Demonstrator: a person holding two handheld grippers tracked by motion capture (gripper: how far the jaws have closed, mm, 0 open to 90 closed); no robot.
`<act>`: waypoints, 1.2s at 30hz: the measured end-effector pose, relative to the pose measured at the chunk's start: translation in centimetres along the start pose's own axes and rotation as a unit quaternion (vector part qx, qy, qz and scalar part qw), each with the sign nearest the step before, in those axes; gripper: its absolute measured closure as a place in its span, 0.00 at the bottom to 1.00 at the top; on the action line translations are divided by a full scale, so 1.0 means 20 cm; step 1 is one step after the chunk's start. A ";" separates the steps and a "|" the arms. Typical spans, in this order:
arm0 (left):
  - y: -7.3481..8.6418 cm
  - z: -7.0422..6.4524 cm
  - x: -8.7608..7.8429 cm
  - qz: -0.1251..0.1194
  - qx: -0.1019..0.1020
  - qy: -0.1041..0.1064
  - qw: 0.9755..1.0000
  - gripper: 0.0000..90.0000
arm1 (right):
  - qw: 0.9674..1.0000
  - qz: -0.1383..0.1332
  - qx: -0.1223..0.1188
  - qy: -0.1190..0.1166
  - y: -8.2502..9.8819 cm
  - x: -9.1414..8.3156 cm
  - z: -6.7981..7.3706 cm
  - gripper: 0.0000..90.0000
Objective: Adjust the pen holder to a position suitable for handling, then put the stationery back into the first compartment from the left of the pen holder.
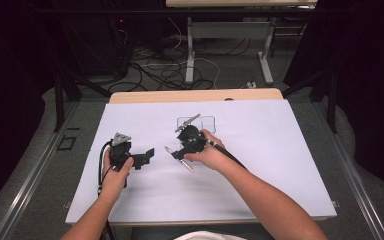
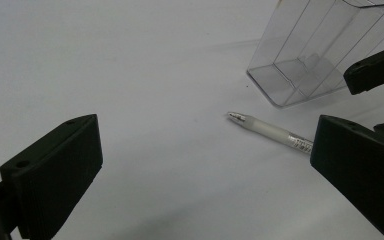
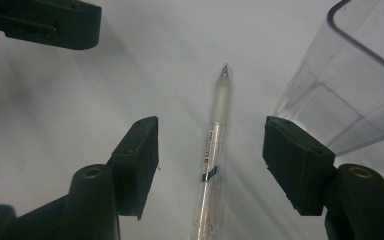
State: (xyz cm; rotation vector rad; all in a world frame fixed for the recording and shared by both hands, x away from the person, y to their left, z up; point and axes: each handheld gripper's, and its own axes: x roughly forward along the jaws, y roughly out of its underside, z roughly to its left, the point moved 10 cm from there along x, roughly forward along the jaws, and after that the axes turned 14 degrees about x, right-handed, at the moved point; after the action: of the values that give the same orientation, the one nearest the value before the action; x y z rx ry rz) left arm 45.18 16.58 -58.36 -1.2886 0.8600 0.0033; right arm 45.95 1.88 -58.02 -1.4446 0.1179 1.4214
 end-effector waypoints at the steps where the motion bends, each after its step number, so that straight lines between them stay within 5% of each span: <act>1: 0.00 0.00 0.00 0.000 0.000 0.000 1.000 0.00 | 1.000 0.003 0.003 0.003 0.01 0.01 0.00 0.43; 11: 0.00 0.00 0.00 -0.001 0.000 0.000 1.000 0.00 | 1.000 0.019 0.010 0.015 0.05 0.06 -0.04 0.49; 19: 0.00 0.00 0.00 0.001 0.000 0.000 1.000 0.00 | 0.999 0.028 -0.007 0.034 0.07 0.10 -0.06 0.61; 36: 0.01 0.00 0.00 0.002 0.001 0.000 1.000 0.00 | 0.999 0.006 0.031 0.026 0.09 0.19 -0.05 0.73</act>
State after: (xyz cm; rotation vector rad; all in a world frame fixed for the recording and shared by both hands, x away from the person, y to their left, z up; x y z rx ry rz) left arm 45.07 16.67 -58.47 -1.2851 0.8626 0.0052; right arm 46.41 2.55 -62.17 -1.4333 0.2011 1.3778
